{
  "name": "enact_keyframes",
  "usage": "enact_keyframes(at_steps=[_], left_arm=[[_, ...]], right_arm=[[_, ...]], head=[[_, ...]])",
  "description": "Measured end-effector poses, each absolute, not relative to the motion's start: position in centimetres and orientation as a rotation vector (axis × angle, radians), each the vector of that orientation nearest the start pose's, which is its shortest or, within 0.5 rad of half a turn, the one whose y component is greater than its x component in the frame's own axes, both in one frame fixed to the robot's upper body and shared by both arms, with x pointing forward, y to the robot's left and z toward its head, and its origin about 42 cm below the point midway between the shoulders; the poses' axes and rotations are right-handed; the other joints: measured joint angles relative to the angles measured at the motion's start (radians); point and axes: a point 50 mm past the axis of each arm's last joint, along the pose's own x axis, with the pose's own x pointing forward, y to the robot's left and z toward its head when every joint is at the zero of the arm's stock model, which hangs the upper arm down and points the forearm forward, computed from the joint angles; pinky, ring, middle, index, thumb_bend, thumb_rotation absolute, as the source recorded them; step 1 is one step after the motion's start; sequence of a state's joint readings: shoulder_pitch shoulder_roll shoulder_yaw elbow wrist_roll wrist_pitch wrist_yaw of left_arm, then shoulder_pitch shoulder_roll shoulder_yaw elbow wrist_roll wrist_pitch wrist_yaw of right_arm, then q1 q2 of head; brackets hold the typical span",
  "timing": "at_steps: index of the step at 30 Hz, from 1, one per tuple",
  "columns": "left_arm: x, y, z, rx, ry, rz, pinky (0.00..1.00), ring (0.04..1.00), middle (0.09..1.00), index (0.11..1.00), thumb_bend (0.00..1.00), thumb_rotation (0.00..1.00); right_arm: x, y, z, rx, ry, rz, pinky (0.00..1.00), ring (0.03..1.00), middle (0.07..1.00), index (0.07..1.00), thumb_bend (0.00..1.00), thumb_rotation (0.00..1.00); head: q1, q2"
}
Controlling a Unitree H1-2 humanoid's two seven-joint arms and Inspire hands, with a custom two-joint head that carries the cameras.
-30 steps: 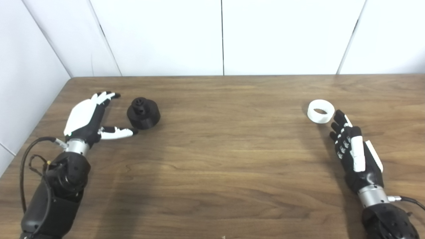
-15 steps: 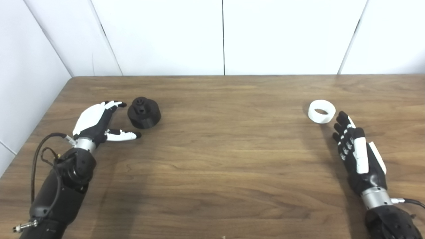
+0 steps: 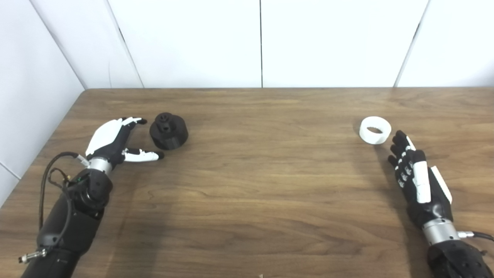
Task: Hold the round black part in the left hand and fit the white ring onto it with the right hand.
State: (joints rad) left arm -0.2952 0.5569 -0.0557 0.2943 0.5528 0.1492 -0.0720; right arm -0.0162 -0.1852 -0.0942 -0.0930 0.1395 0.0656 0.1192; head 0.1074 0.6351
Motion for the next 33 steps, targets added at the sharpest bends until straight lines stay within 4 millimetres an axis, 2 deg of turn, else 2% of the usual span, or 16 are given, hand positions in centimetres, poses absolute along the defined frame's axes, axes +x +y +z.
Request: enact_keyframes(at_steps=[8,12,26,33], left_arm=[[38.5,40.2,15.4,1.104,0.185,0.056,0.97,1.0,0.94,0.845,0.95,0.36],[39.0,39.7,15.6,1.115,0.166,0.039,0.98,1.0,0.942,0.853,0.96,0.39],[40.4,38.2,16.3,1.113,0.123,0.009,0.96,0.995,0.932,0.837,0.96,0.37],[40.6,37.9,16.3,1.112,0.117,0.002,0.96,0.992,0.927,0.777,0.92,0.33]], right_arm=[[28.7,-28.7,13.0,-0.052,-0.055,0.042,1.0,1.0,0.986,0.976,0.71,1.0],[28.7,-28.7,13.0,-0.055,-0.055,0.041,1.0,1.0,0.986,0.974,0.71,1.0],[28.4,-28.7,13.0,-0.061,-0.055,0.039,1.0,1.0,0.989,0.98,0.73,1.0],[28.2,-28.8,13.0,-0.061,-0.056,0.033,1.0,1.0,0.987,0.983,0.74,1.0]], head=[[-0.003,-0.003],[-0.006,-0.003],[-0.017,-0.002],[-0.018,0.0]])
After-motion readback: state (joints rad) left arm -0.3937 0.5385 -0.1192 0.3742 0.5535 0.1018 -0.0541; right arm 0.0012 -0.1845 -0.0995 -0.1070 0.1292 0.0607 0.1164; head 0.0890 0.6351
